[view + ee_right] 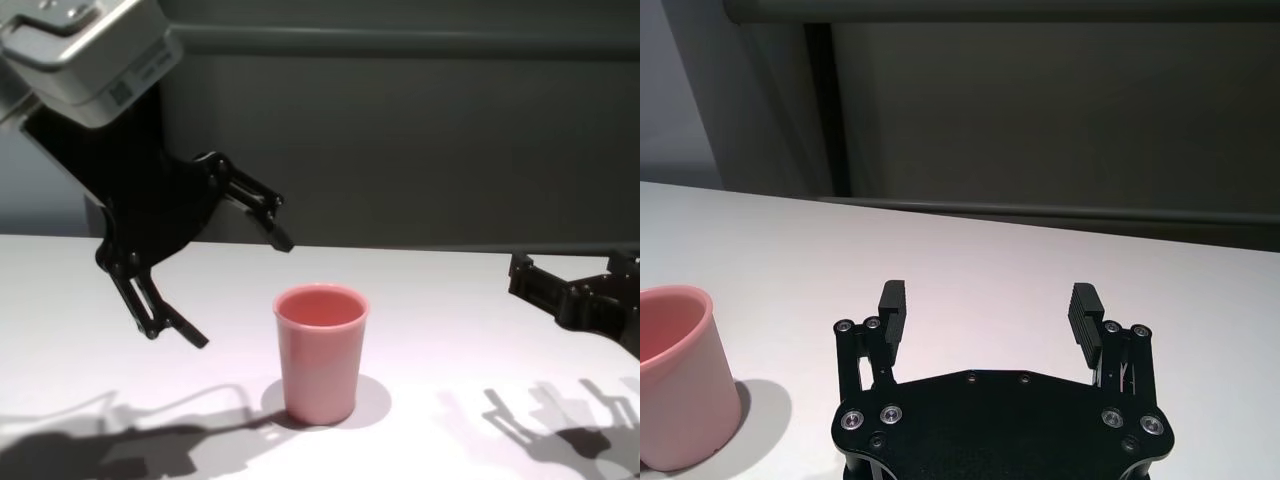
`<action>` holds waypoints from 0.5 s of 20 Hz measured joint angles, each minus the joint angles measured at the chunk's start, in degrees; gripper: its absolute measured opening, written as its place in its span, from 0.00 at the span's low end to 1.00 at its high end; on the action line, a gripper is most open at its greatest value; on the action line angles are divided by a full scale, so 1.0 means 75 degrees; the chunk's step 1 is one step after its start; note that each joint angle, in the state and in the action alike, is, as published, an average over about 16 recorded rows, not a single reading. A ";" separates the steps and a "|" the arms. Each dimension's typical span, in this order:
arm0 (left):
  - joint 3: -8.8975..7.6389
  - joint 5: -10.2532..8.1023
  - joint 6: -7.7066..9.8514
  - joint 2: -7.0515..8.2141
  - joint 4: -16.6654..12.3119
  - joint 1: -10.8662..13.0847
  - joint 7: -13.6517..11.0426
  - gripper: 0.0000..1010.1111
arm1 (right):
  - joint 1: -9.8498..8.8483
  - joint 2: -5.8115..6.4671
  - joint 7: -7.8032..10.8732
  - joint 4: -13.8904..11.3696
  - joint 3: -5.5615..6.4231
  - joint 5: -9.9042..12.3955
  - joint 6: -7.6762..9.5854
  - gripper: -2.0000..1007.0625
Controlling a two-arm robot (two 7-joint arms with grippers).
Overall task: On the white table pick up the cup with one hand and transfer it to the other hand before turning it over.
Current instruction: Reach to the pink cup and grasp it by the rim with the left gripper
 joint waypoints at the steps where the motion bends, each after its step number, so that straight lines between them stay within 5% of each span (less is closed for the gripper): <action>1: 0.0070 0.0021 -0.0038 -0.0062 0.0074 -0.0066 -0.0047 0.99 | 0.0000 0.0000 0.0000 0.0000 0.0000 0.0000 0.0000 0.99; 10: 0.0599 0.0269 -0.0450 -0.0558 0.0711 -0.0589 -0.0281 0.99 | 0.0000 0.0000 0.0000 0.0000 0.0000 0.0000 0.0000 0.99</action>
